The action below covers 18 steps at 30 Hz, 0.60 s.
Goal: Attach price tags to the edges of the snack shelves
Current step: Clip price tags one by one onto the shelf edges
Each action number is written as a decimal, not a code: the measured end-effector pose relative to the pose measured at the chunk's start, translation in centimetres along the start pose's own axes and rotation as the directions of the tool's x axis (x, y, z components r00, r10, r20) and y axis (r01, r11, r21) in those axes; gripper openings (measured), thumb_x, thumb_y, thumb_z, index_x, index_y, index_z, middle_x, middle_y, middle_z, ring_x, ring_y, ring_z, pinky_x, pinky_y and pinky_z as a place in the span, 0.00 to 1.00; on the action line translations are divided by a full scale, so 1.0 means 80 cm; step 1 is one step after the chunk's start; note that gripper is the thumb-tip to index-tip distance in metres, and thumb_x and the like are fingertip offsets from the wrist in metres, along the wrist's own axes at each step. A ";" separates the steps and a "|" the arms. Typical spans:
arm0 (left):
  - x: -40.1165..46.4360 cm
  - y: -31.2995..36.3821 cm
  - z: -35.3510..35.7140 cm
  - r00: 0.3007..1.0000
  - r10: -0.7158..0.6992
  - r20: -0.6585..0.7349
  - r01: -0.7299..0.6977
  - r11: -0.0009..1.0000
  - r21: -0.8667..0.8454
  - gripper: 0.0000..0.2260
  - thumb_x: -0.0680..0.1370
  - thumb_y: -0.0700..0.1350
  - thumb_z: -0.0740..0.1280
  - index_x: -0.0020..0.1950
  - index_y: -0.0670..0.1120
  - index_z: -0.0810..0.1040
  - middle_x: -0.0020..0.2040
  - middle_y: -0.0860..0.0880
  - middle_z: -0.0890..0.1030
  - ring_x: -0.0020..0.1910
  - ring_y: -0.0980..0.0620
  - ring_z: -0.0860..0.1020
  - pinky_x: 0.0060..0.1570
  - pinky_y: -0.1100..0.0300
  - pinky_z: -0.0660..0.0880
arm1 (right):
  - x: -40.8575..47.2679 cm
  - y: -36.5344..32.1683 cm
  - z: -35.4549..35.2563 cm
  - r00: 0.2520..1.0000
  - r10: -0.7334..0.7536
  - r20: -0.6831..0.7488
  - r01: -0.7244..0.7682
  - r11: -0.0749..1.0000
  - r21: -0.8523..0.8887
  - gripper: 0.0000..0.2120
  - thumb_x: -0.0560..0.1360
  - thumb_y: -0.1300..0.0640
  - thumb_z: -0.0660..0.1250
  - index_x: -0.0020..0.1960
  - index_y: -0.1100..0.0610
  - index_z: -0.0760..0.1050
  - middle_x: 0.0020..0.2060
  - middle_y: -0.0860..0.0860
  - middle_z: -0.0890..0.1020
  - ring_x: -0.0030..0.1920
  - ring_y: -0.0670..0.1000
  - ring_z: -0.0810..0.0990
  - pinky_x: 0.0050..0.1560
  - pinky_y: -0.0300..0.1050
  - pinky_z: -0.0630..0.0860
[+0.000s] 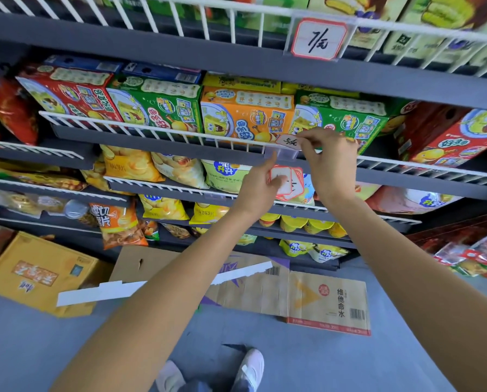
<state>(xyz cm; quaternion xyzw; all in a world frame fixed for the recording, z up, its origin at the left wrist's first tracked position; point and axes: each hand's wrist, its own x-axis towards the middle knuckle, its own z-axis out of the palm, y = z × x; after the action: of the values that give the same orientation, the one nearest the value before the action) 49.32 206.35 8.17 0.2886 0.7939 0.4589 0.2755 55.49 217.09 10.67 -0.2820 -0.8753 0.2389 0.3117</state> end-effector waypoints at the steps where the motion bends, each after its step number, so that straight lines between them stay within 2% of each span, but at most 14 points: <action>1: 0.001 0.001 0.001 1.000 0.001 -0.015 -0.001 1.000 -0.006 0.23 0.80 0.40 0.61 0.74 0.43 0.62 0.72 0.44 0.68 0.71 0.47 0.66 0.60 0.66 0.61 | 0.000 0.000 0.000 1.000 0.001 0.000 -0.001 1.000 -0.001 0.09 0.75 0.63 0.63 0.49 0.60 0.82 0.45 0.54 0.84 0.43 0.53 0.81 0.42 0.38 0.69; 4: 0.005 0.003 -0.003 0.996 -0.023 -0.091 0.023 1.000 0.005 0.23 0.80 0.41 0.62 0.74 0.42 0.62 0.67 0.41 0.73 0.66 0.44 0.71 0.57 0.62 0.65 | 0.001 0.002 0.000 1.000 0.004 0.006 -0.004 1.000 -0.017 0.08 0.75 0.63 0.63 0.48 0.60 0.82 0.45 0.54 0.84 0.43 0.53 0.81 0.41 0.35 0.63; 7: 0.008 0.002 -0.008 0.994 -0.035 -0.102 0.037 0.999 0.013 0.24 0.80 0.41 0.62 0.74 0.43 0.60 0.67 0.41 0.73 0.65 0.44 0.72 0.55 0.59 0.68 | 0.003 0.006 0.005 0.999 -0.029 0.018 0.030 0.998 -0.048 0.08 0.75 0.62 0.64 0.49 0.59 0.82 0.44 0.55 0.84 0.43 0.56 0.81 0.43 0.45 0.75; 9: 0.010 0.002 -0.010 0.996 -0.042 -0.083 0.042 0.999 -0.007 0.24 0.79 0.41 0.62 0.74 0.42 0.61 0.68 0.42 0.73 0.66 0.45 0.71 0.56 0.59 0.68 | 0.004 0.009 0.009 0.998 -0.054 0.020 0.055 0.996 -0.071 0.08 0.75 0.61 0.63 0.48 0.59 0.82 0.43 0.55 0.84 0.43 0.57 0.80 0.40 0.51 0.77; 11: 0.012 0.002 -0.012 0.996 -0.045 -0.071 0.043 0.998 -0.041 0.24 0.79 0.41 0.63 0.74 0.42 0.61 0.69 0.44 0.71 0.68 0.47 0.70 0.60 0.60 0.68 | 0.004 0.010 0.011 0.998 -0.065 0.018 0.067 0.993 -0.093 0.08 0.75 0.61 0.63 0.48 0.59 0.82 0.43 0.56 0.84 0.43 0.58 0.80 0.39 0.52 0.77; 15: 0.012 0.004 -0.012 0.998 -0.044 -0.051 0.040 0.996 -0.076 0.24 0.79 0.41 0.63 0.74 0.41 0.62 0.69 0.44 0.72 0.67 0.47 0.71 0.60 0.60 0.68 | 0.004 0.011 0.013 0.998 -0.064 0.002 0.064 0.992 -0.106 0.10 0.76 0.59 0.62 0.49 0.58 0.82 0.44 0.55 0.84 0.45 0.58 0.80 0.40 0.53 0.77; 18: 0.011 0.005 -0.009 0.998 -0.030 -0.057 0.024 0.993 -0.112 0.22 0.78 0.41 0.64 0.72 0.41 0.65 0.64 0.44 0.76 0.62 0.48 0.75 0.59 0.57 0.71 | 0.004 0.012 0.012 0.998 -0.057 -0.012 0.056 0.995 -0.086 0.10 0.75 0.60 0.62 0.49 0.59 0.82 0.44 0.56 0.84 0.45 0.58 0.80 0.40 0.52 0.77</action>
<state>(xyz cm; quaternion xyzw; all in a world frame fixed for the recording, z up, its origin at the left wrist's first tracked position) 48.30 206.77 8.68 0.2486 0.7787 0.5068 0.2740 55.00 217.77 9.56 -0.2721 -0.8901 0.1904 0.3122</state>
